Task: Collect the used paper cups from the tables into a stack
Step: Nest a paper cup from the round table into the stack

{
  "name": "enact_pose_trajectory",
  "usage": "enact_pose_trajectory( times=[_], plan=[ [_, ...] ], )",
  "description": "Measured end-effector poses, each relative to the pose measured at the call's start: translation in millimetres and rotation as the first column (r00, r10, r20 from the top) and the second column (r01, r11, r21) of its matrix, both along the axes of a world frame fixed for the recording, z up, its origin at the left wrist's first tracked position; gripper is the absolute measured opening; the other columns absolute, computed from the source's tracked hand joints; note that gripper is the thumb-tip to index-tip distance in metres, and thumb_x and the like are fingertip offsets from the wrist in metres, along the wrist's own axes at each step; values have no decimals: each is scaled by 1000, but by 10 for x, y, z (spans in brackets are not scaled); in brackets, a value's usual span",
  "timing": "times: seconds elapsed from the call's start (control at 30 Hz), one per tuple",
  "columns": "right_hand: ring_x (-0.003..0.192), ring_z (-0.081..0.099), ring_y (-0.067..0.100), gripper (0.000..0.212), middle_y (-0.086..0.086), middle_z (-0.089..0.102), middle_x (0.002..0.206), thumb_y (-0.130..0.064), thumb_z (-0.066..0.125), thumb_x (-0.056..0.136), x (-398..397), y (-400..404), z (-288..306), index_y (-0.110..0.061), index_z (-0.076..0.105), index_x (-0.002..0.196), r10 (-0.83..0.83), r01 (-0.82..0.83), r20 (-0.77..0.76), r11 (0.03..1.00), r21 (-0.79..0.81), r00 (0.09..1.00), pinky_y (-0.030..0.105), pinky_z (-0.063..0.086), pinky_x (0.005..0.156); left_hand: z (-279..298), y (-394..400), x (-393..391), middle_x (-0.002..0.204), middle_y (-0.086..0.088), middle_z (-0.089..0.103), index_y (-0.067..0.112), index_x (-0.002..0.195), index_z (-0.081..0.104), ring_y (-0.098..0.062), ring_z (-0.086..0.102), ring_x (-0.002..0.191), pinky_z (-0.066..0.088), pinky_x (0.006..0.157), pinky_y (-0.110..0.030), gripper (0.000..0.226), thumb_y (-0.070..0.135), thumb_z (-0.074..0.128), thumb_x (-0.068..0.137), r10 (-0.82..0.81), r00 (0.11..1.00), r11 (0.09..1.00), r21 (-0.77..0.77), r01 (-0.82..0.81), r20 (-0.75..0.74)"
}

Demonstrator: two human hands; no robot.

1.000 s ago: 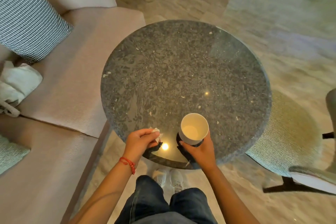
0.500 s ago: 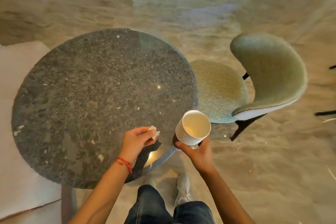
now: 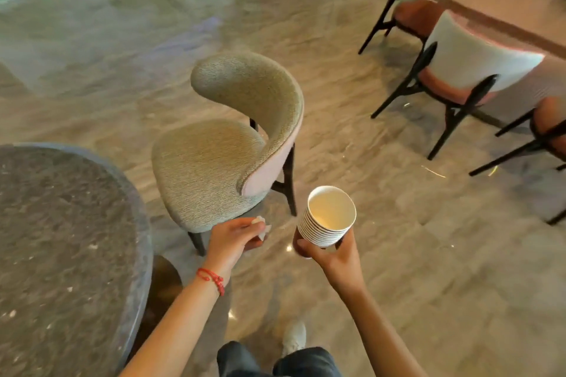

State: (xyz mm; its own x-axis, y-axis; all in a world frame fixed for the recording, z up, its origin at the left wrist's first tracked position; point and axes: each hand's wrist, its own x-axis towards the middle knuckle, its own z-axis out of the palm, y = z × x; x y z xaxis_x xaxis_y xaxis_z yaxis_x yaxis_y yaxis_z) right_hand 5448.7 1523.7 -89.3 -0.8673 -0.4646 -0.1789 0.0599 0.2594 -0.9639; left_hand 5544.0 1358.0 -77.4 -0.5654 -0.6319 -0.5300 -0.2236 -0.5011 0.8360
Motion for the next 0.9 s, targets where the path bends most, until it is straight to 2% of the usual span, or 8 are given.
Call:
enact_pose_trajectory(
  times=[0.1, 0.2, 0.37, 0.5, 0.6, 0.77, 0.9],
  plan=[
    [88, 60, -10, 72, -5, 63, 105, -17, 85, 58, -510, 354, 59, -17, 48, 120, -93, 93, 4, 995, -22, 996, 4, 46, 64, 27, 254, -662, 57, -5, 69, 3, 73, 73, -9, 66, 53, 53, 50, -18, 4, 0, 72, 73, -79, 997, 997, -22, 79, -5],
    [79, 60, -12, 67, 0, 63, 101, -3, 85, 62, -941, 617, 130, -13, 48, 117, -163, 163, 18, 985, -52, 987, 4, 46, 58, 84, 449, -1226, 59, -4, 68, -1, 78, 71, -9, 66, 54, 55, 52, -20, 6, 2, 73, 73, -144, 990, 989, -37, 144, 0],
    [75, 62, -8, 65, 2, 65, 94, -14, 80, 56, -1566, 756, 156, -9, 50, 113, -279, 280, 26, 957, -77, 960, 7, 47, 58, 117, 524, -2017, 65, -3, 73, 5, 68, 72, -12, 70, 64, 59, 63, -25, 6, 7, 75, 73, -247, 969, 969, -22, 247, -1],
    [81, 63, -5, 65, 1, 66, 99, -6, 85, 60, -2136, 633, 93, -18, 51, 113, -320, 321, 21, 945, -68, 947, 9, 48, 61, 117, 380, -2690, 61, -5, 71, 10, 62, 73, -14, 69, 62, 59, 62, -25, 10, 7, 75, 72, -297, 954, 955, -30, 296, -35],
    [82, 63, -6, 65, -3, 66, 99, -7, 85, 60, -2662, 447, 81, -22, 50, 112, -350, 351, 19, 933, -87, 936, 8, 48, 61, 116, 177, -3291, 62, -1, 71, 8, 67, 73, -13, 68, 60, 56, 56, -20, 7, 5, 73, 74, -324, 943, 946, -23, 324, -73],
    [82, 63, -5, 65, -4, 66, 98, -1, 84, 63, -3562, 76, 109, -19, 50, 115, -386, 385, 2, 920, -76, 923, 9, 49, 61, 143, -210, -4218, 62, -6, 70, 6, 69, 72, -16, 69, 59, 58, 59, -24, 5, 3, 74, 73, -337, 939, 941, -35, 335, -75],
    [83, 63, -4, 65, 2, 66, 101, -5, 85, 62, -4242, -191, -57, -15, 51, 116, -386, 386, 7, 921, -56, 922, 9, 49, 61, -60, -523, -4912, 70, -12, 71, 6, 73, 73, -22, 70, 66, 59, 65, -27, 2, 5, 75, 73, -363, 930, 931, -66, 360, -55]
  ],
)
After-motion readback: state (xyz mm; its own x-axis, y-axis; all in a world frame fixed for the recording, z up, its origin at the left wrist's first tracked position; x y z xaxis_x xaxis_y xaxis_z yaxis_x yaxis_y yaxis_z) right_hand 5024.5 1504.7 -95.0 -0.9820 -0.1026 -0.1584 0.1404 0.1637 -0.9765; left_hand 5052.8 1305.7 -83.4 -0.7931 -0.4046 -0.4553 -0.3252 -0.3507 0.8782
